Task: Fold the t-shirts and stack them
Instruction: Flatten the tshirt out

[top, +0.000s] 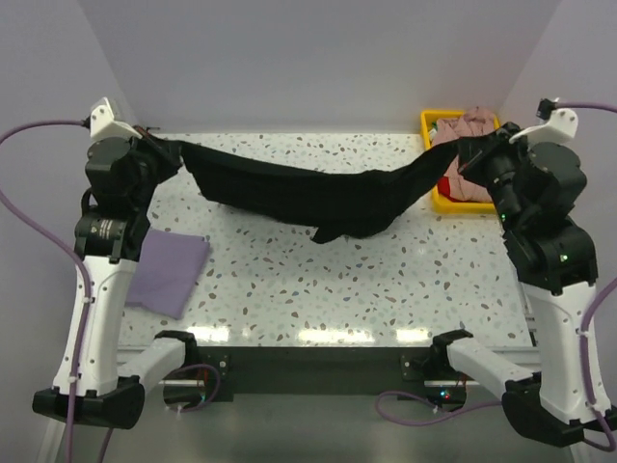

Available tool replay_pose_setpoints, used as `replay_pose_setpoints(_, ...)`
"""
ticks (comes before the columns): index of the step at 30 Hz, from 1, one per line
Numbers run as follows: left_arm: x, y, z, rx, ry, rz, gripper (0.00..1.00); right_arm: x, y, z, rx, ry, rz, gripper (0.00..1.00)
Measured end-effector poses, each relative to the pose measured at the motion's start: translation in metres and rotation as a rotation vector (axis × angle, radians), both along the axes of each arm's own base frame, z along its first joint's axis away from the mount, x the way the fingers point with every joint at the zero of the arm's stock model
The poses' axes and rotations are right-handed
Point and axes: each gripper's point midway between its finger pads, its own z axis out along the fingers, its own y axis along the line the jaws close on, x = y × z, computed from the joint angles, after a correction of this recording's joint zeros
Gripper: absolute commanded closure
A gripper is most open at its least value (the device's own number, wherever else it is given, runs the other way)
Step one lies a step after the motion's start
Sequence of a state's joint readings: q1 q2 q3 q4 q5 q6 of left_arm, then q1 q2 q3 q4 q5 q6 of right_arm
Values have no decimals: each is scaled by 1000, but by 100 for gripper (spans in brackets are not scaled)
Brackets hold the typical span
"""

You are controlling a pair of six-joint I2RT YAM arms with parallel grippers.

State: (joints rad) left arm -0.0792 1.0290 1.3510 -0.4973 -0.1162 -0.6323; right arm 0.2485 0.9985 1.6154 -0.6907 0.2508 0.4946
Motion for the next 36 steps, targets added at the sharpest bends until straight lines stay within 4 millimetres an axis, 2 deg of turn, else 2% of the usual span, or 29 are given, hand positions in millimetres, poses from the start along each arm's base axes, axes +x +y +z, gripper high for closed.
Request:
replay_pose_setpoints(5,-14,1,59,-10,-127,0,100,-22,-11,56,2,-121,-21,100)
replay_pose_setpoints(9,-14,2,96,-16,-199,2,100,-30,-16,100,6,-216,-38,100)
replay_pose_setpoints(11,-6,1,107,-17,-218,3,100,-27,-16,117,12,-255,-41,100)
replay_pose_setpoints(13,5,0,109,-18,-223,2,100,-17,-13,122,14,-266,-41,100)
replay_pose_setpoints(15,26,-2,100,-18,-200,0,100,5,-7,116,9,-250,-36,100)
replay_pose_setpoints(17,49,-6,87,-17,-175,-12,100,36,3,101,-1,-215,-23,100)
replay_pose_setpoints(19,83,-12,62,-15,-129,-29,100,73,15,79,-17,-166,-10,100)
replay_pose_setpoints(21,121,-18,29,-15,-72,-54,100,114,27,55,-31,-123,9,100)
replay_pose_setpoints(24,174,-24,-26,-25,27,-101,100,191,50,2,-59,-21,50,100)
replay_pose_setpoints(26,213,-26,-46,-40,60,-141,100,238,60,-28,-71,33,64,100)
replay_pose_setpoints(27,233,-25,-48,-49,52,-157,100,253,63,-36,-72,38,69,100)
replay_pose_setpoints(29,259,-22,-47,-68,31,-181,100,277,65,-49,-77,55,69,100)
replay_pose_setpoints(31,277,-15,-31,-91,-20,-199,100,284,63,-46,-75,40,67,100)
replay_pose_setpoints(32,279,-10,-18,-106,-53,-205,100,284,62,-38,-72,21,67,100)
replay_pose_setpoints(33,279,-5,-5,-114,-85,-209,100,282,60,-23,-67,-19,63,100)
replay_pose_setpoints(36,271,14,57,-126,-249,-215,100,263,51,33,-52,-164,51,100)
